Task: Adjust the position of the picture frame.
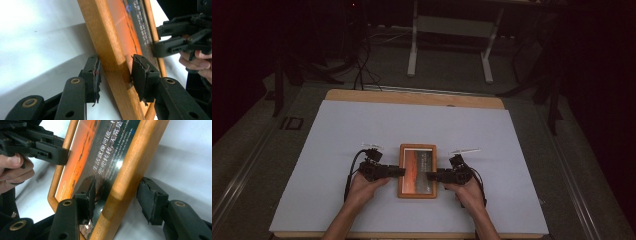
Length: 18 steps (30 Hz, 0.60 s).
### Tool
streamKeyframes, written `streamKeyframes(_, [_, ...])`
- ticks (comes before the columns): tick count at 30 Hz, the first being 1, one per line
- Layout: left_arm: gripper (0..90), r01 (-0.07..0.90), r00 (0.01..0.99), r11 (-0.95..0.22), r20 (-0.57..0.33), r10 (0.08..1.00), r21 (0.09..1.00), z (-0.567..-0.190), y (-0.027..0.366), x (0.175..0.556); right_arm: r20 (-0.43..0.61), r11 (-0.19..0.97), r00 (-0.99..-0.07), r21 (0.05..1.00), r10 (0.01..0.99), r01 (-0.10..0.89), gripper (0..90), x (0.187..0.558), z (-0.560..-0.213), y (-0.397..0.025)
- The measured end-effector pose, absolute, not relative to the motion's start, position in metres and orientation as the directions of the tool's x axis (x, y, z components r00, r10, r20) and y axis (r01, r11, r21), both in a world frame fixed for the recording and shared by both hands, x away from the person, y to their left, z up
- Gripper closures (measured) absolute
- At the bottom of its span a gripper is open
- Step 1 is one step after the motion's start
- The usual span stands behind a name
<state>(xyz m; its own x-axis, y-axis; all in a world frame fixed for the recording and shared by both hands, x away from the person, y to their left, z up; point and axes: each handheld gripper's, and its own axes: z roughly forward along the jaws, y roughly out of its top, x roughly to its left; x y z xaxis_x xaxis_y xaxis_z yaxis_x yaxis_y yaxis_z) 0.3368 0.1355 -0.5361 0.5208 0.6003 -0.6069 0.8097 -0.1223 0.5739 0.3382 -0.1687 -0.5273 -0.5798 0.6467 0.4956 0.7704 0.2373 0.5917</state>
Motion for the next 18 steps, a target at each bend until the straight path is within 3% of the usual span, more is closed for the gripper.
streamKeyframes(7, [56.0, 0.782, 0.552, -0.141, -0.570, 0.608, 0.607, -0.538, 0.134, 0.336, 0.509, 0.228, -0.583, 0.597, 0.633, 0.769, 48.9, 0.339, -0.532, -0.170])
streamKeyframes(13, [47.9, 0.727, 0.581, -0.155, -0.479, 0.658, 0.669, -0.531, 0.138, 0.331, 0.447, 0.239, -0.599, 0.632, 0.664, 0.737, 49.0, 0.335, -0.527, -0.174])
streamKeyframes(18, [47.5, 0.683, 0.593, -0.151, -0.420, 0.687, 0.715, -0.525, 0.143, 0.323, 0.396, 0.246, -0.615, 0.668, 0.682, 0.702, 48.6, 0.332, -0.522, -0.179])
